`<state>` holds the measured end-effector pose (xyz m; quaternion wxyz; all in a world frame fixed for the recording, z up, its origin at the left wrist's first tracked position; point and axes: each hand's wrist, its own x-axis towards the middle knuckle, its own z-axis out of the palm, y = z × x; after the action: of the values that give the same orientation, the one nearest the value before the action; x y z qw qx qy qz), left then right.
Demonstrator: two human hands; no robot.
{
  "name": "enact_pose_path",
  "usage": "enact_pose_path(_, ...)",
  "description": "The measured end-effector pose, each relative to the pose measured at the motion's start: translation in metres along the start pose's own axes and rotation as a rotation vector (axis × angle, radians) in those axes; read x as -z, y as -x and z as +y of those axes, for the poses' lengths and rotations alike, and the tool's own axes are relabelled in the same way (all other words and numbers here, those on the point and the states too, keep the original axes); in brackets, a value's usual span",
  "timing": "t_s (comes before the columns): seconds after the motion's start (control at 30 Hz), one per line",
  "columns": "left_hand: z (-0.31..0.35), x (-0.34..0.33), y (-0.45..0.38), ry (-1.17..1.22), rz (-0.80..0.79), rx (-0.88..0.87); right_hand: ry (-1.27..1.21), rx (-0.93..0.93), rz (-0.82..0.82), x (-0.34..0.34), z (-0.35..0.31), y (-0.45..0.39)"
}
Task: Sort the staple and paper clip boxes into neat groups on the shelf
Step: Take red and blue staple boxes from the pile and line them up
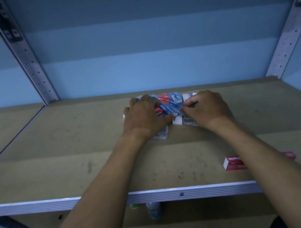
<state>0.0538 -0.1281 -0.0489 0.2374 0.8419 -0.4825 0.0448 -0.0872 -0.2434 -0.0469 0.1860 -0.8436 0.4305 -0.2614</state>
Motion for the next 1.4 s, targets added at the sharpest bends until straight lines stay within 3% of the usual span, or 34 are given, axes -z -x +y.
enact_pose_path(0.33,0.010,0.028,0.016,0.015,0.085,-0.032,-0.173,-0.040,-0.049,0.025,0.004,0.002)
enact_pose_path(0.63,0.026,0.052,0.054,-0.140,-0.052,-0.034,-0.208,-0.029,-0.178,0.055,0.020,0.026)
enact_pose_path(0.97,0.030,0.053,0.074,-0.273,-0.181,0.063,-0.075,-0.005,-0.410,0.076,0.030,0.052)
enact_pose_path(1.4,0.035,0.040,0.074,-0.288,-0.274,0.063,-0.088,0.013,-0.513,0.077,0.034,0.056)
